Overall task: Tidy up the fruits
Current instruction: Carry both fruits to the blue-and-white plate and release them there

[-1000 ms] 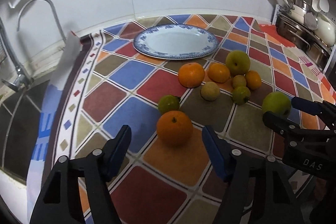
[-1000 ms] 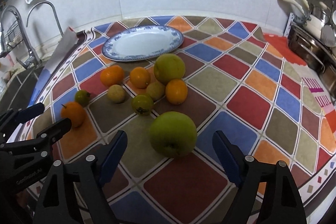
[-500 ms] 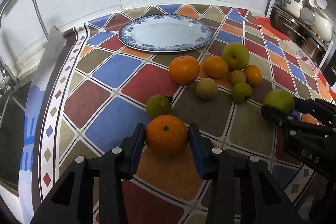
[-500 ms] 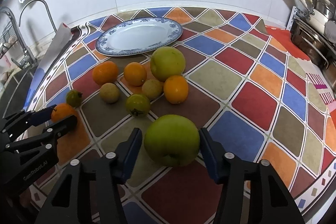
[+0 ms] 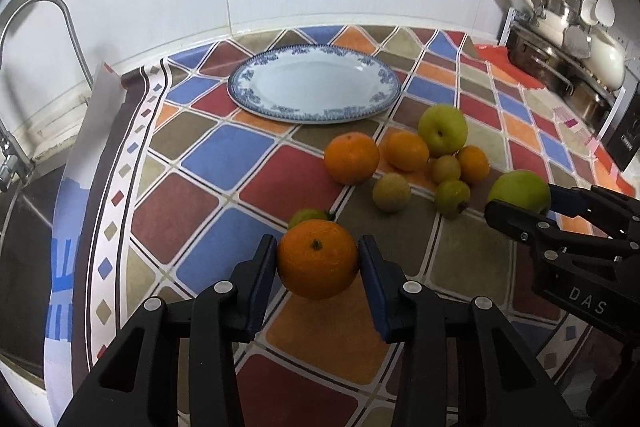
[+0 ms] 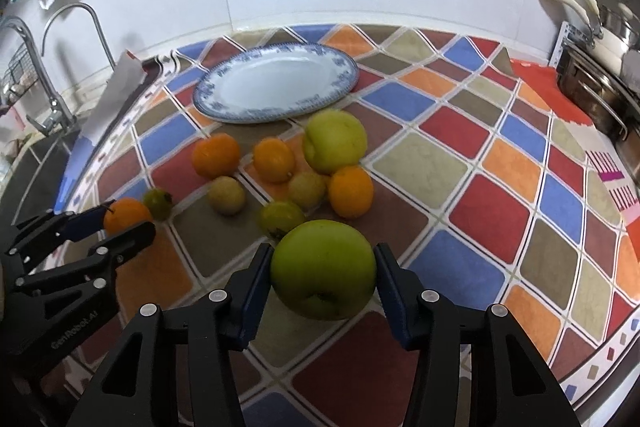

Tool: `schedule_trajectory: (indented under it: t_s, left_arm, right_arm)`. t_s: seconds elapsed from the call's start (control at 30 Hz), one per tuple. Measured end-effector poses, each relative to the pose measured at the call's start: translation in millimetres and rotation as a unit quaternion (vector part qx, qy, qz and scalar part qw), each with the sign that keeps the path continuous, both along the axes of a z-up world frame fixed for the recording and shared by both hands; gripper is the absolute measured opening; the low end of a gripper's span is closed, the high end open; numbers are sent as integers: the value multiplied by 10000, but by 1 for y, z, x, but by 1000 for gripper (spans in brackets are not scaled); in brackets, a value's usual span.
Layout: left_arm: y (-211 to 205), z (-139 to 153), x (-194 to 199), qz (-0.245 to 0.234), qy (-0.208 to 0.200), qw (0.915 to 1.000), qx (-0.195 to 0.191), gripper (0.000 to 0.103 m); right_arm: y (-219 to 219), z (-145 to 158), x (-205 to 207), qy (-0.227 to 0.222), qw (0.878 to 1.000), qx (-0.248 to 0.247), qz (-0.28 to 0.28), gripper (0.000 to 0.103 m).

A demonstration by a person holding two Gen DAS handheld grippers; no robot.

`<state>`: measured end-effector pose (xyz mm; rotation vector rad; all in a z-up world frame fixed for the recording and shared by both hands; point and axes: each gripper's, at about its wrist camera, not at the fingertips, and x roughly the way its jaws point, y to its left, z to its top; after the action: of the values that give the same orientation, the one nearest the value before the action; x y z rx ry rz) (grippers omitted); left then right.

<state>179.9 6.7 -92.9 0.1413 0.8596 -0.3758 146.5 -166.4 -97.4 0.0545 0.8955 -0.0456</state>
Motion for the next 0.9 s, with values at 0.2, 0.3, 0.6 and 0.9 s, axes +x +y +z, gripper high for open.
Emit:
schedule_trajectory:
  t_s: [0.2, 0.3, 0.6, 0.9]
  left_arm:
    - [3, 19, 8, -84, -320, 9994, -66, 41]
    - [1, 30, 17, -88, -547, 9984, -55, 41]
    - [-12, 55, 55, 65, -810, 9965, -218, 41]
    - [-30, 70, 109, 201, -901, 9954, -241, 41]
  right_arm:
    - [10, 20, 4, -273, 9995, -21, 131, 51]
    - [12, 30, 13, -465, 9986, -52, 248, 51]
    - [3, 57, 66, -839, 9935, -83, 765, 51]
    - [-6, 84, 125, -1128, 9845, -321, 1301, 51]
